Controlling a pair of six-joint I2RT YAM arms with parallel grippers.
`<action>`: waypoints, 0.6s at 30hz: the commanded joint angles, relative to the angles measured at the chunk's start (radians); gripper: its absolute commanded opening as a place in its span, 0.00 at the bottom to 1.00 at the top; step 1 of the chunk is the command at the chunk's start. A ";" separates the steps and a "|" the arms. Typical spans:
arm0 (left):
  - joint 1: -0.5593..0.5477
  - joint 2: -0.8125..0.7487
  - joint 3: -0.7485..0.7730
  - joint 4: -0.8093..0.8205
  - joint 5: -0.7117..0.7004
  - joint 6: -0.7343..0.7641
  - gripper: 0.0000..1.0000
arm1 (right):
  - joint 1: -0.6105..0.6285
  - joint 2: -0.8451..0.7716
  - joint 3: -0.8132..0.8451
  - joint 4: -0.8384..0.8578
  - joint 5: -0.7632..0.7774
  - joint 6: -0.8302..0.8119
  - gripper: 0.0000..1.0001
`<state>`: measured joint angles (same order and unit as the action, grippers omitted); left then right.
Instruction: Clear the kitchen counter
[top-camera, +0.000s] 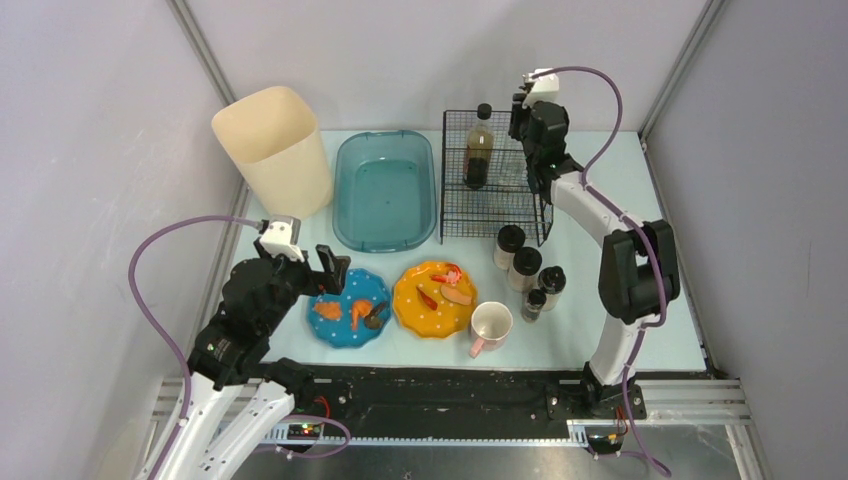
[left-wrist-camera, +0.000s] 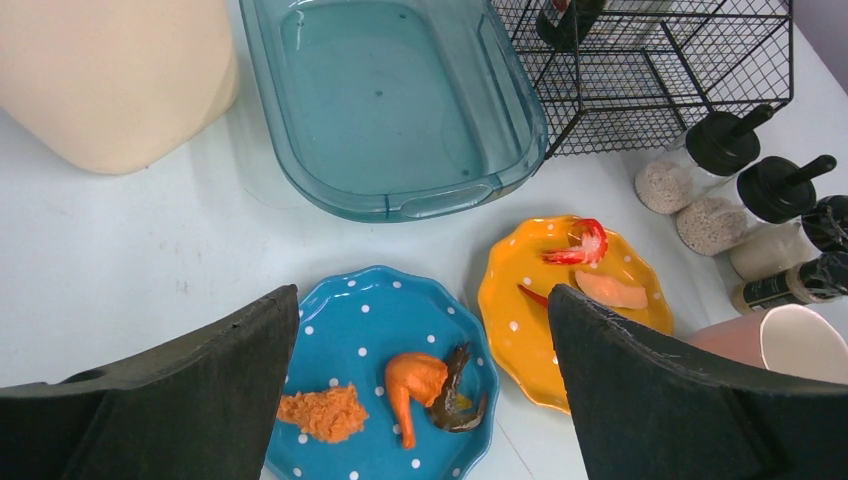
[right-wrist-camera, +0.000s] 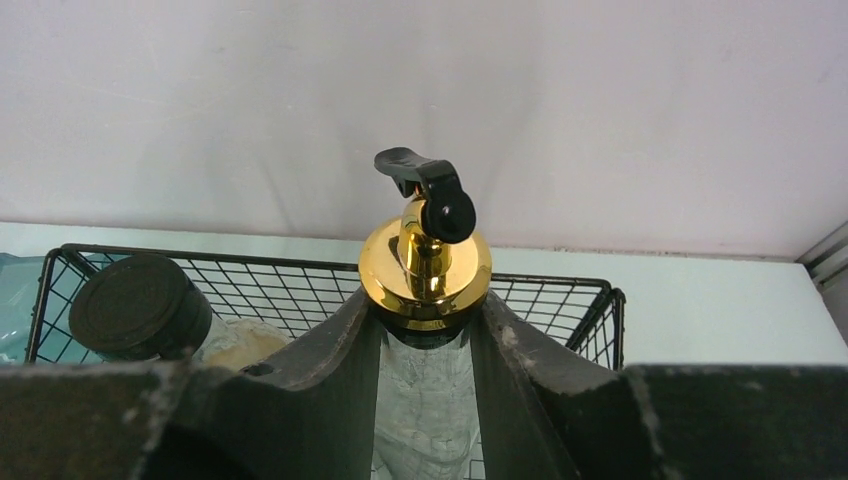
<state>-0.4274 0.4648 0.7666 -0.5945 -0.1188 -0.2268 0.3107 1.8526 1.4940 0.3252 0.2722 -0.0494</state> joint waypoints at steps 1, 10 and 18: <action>0.008 0.004 0.000 0.011 0.015 0.017 0.98 | -0.008 -0.056 -0.037 0.024 0.048 -0.002 0.26; 0.008 0.009 -0.001 0.011 0.016 0.016 0.98 | 0.008 -0.122 -0.048 -0.007 0.090 -0.016 0.63; 0.009 -0.008 -0.002 0.012 0.008 0.015 0.98 | 0.041 -0.231 -0.065 -0.140 0.128 0.000 0.71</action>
<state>-0.4267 0.4644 0.7666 -0.5945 -0.1192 -0.2272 0.3332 1.7283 1.4372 0.2382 0.3515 -0.0566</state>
